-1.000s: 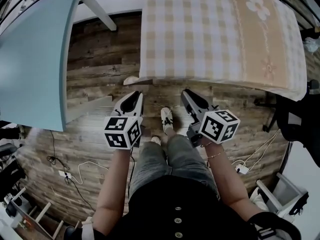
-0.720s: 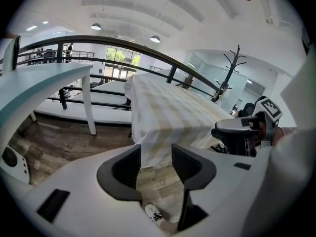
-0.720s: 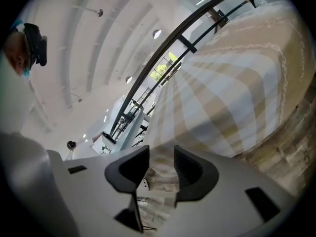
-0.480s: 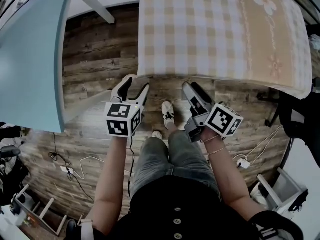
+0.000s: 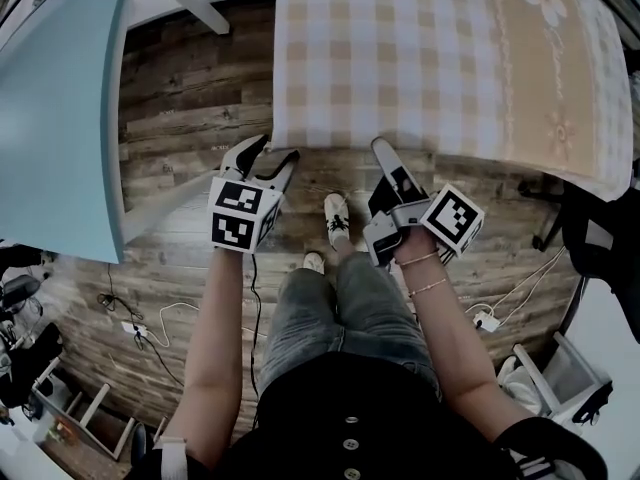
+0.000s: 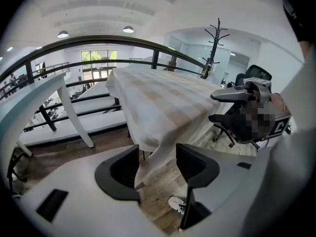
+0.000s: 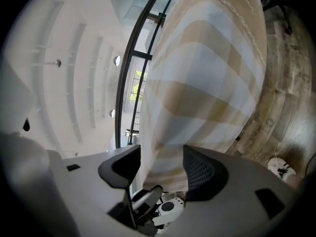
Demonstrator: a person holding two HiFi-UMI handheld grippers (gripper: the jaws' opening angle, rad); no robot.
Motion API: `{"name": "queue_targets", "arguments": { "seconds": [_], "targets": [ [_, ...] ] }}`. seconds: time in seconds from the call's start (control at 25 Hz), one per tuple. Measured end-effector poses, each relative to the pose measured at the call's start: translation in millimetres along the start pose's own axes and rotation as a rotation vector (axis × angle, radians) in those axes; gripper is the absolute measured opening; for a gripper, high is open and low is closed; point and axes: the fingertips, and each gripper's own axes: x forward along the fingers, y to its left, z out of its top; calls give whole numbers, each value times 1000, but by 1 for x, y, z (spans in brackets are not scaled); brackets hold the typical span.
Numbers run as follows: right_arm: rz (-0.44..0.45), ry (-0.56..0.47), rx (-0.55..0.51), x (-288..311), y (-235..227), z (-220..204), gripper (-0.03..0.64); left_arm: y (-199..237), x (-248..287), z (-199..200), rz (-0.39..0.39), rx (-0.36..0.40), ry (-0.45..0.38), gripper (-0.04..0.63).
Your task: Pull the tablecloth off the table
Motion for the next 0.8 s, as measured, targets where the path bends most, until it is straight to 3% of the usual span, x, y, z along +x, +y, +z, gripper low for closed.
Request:
{"name": "queue_targets", "arguments": {
  "seconds": [0.12, 0.28, 0.4, 0.6, 0.8],
  "targets": [
    [26, -25, 61, 5, 1, 4, 247, 0, 5, -1, 2, 24, 19, 230],
    [8, -46, 131, 8, -9, 9, 245, -4, 8, 1, -1, 63, 16, 133],
    [-30, -34, 129, 10, -13, 10, 201, -7, 8, 0, -2, 74, 18, 80],
    [-20, 2, 122, 10, -12, 11, 192, -11, 8, -1, -21, 29, 32, 35],
    [-14, 32, 120, 9, -5, -2, 165, -12, -5, -14, -39, 42, 75, 26]
  ]
}}
